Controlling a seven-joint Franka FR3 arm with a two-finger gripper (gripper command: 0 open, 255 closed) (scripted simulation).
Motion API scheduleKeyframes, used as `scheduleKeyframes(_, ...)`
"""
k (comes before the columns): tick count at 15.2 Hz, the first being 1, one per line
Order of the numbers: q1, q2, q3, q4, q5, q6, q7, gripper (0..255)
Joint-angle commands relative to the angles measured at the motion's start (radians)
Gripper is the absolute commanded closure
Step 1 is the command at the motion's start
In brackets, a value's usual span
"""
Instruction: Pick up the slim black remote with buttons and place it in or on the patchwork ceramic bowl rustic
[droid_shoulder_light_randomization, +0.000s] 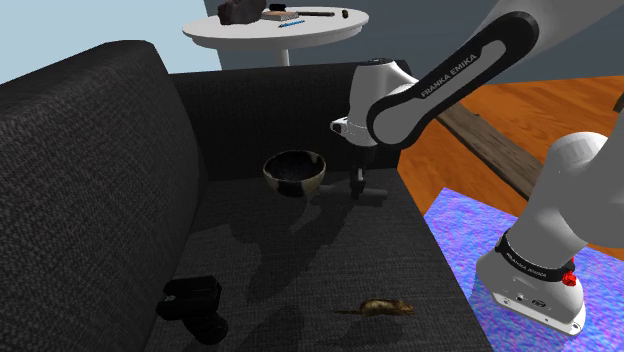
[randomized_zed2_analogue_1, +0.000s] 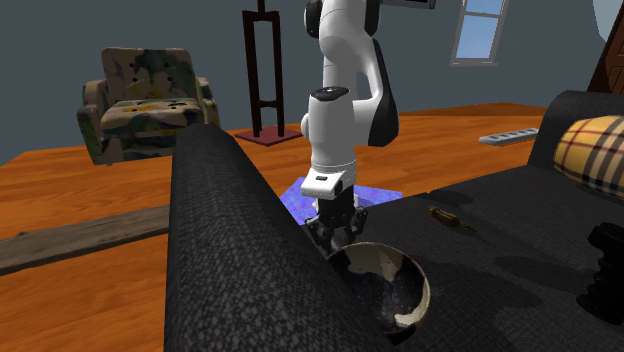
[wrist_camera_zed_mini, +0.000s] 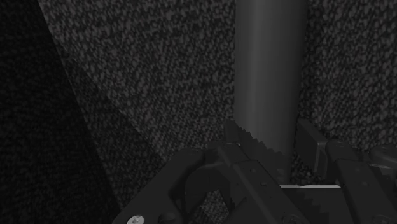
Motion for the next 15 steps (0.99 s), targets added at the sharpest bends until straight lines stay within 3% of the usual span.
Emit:
scheduleKeyframes(1,0.001,0.001,0.001,-0.002,0.001,-0.001,0.0,255)
scheduleKeyframes(4,0.001,0.004,0.001,-0.001,0.001,0.0,0.0,255)
scheduleKeyframes(15,-0.007,-0.11,0.002,0.059,-0.022,-0.173,0.025,255)
